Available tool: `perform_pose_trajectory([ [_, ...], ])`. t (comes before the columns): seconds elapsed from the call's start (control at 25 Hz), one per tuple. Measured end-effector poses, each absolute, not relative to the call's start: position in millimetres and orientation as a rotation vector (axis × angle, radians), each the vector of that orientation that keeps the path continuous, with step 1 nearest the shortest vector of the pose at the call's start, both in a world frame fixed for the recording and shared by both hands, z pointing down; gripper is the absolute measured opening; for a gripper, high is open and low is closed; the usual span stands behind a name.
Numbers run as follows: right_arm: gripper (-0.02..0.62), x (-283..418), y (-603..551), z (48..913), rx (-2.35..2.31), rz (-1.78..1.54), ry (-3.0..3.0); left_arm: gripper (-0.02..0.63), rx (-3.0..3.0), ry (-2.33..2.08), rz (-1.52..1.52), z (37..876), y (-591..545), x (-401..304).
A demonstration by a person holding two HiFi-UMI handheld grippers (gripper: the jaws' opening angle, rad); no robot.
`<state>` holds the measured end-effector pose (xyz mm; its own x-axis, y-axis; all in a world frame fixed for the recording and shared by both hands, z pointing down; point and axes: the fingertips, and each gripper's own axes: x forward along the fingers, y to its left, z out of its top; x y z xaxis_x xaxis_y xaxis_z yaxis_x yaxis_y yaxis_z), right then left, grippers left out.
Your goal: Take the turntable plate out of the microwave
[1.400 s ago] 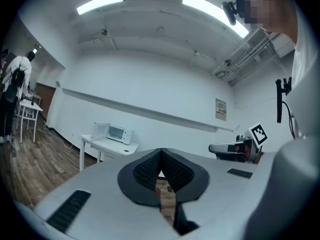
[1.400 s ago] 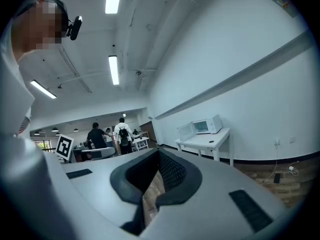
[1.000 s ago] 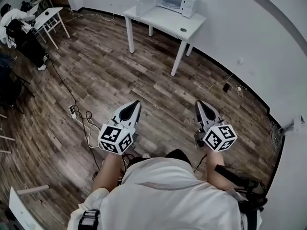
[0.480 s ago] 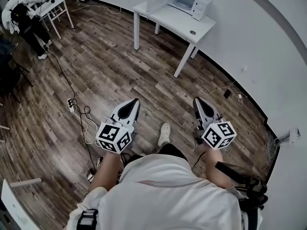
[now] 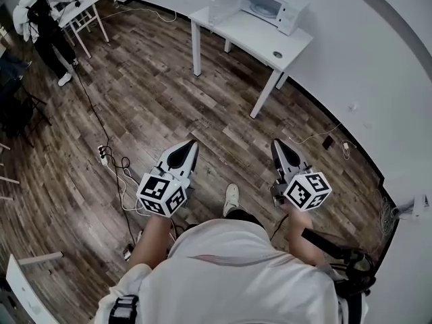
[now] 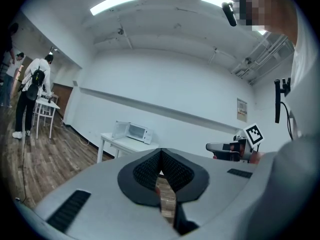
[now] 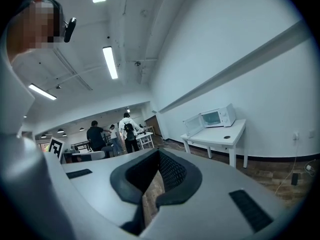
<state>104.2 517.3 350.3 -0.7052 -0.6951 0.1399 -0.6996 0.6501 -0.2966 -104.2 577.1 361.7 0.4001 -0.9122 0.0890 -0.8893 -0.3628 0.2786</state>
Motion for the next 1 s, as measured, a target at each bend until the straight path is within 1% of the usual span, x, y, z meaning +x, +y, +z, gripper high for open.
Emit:
perform_pose_trajectory([
  [0.52, 0.003, 149.9, 340.3, 355.3, 1.055, 0.583, -2.915, 0.011, 2.330, -1.660, -0.064, 354.7, 399.4, -45.2],
  [1.0, 0.003, 175.4, 280.6, 373.1, 1.046, 0.678, -2.922, 0.011, 2.360, -1.637, -0.003, 352.3, 330.5, -13.5],
])
